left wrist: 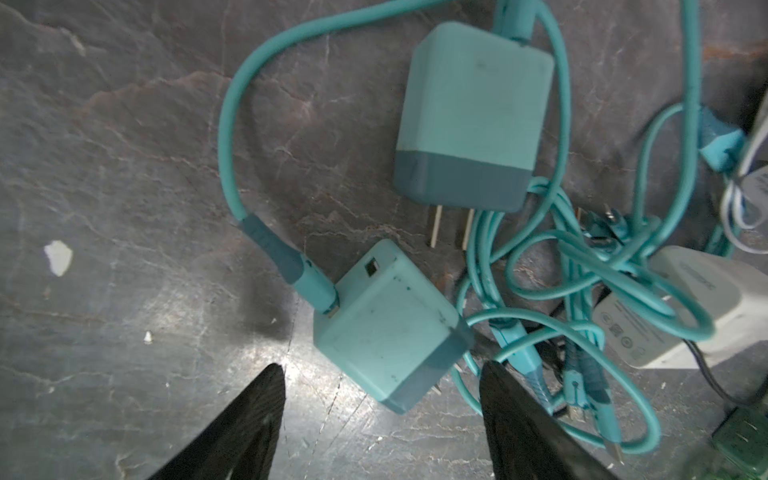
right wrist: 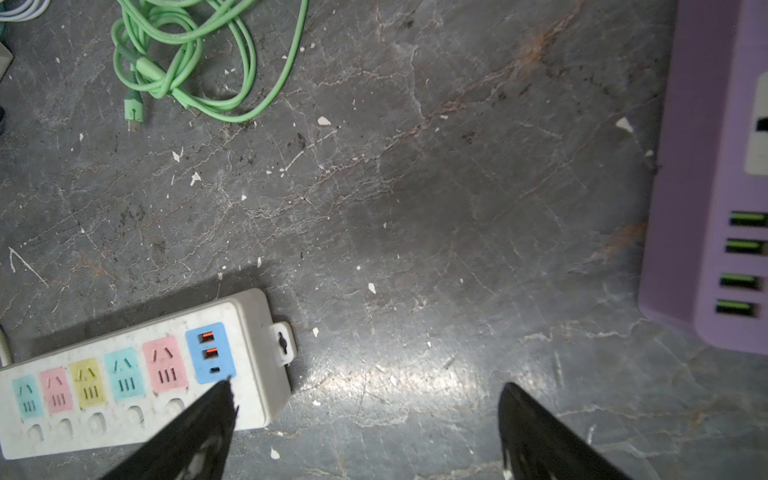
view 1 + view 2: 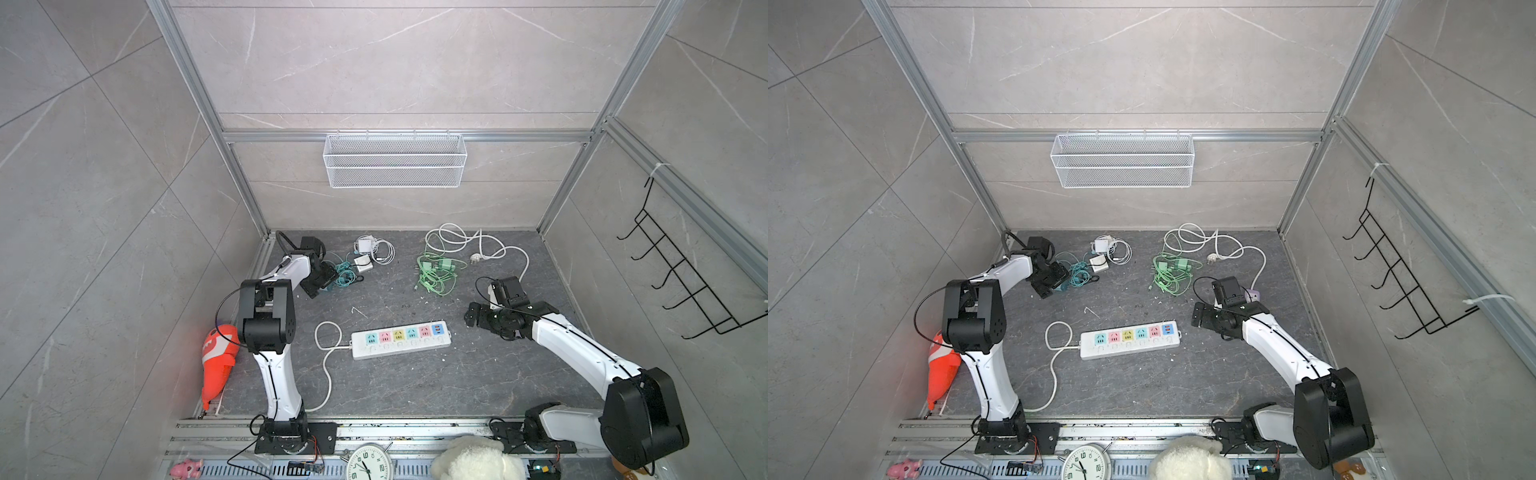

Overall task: Insert the plug
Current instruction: 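Move the left gripper over the teal charger cubes while the right gripper hovers, then lower the left gripper and grasp the teal charger cube with cable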

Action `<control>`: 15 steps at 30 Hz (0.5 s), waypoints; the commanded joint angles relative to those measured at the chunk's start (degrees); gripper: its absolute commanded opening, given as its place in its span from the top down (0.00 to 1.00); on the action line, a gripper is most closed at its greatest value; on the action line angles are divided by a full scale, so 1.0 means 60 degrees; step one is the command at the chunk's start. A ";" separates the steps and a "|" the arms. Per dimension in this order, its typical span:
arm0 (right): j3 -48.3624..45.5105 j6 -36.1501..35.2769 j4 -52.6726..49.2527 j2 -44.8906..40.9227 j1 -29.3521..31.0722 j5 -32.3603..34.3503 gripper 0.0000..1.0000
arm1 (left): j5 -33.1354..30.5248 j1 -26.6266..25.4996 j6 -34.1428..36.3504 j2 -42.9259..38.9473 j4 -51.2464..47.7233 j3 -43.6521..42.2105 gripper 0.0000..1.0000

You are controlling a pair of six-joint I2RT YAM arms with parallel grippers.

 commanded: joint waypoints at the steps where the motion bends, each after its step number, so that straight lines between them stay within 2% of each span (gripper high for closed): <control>1: -0.0009 -0.0321 -0.0010 0.0019 0.0053 -0.0128 0.01 | 0.0155 0.0042 -0.0225 0.0163 -0.0012 0.0241 0.24; 15: 0.0273 -0.0980 0.0038 0.0456 0.0043 -0.0533 0.01 | -0.0497 0.0076 -0.0899 0.0510 -0.0153 0.0552 0.27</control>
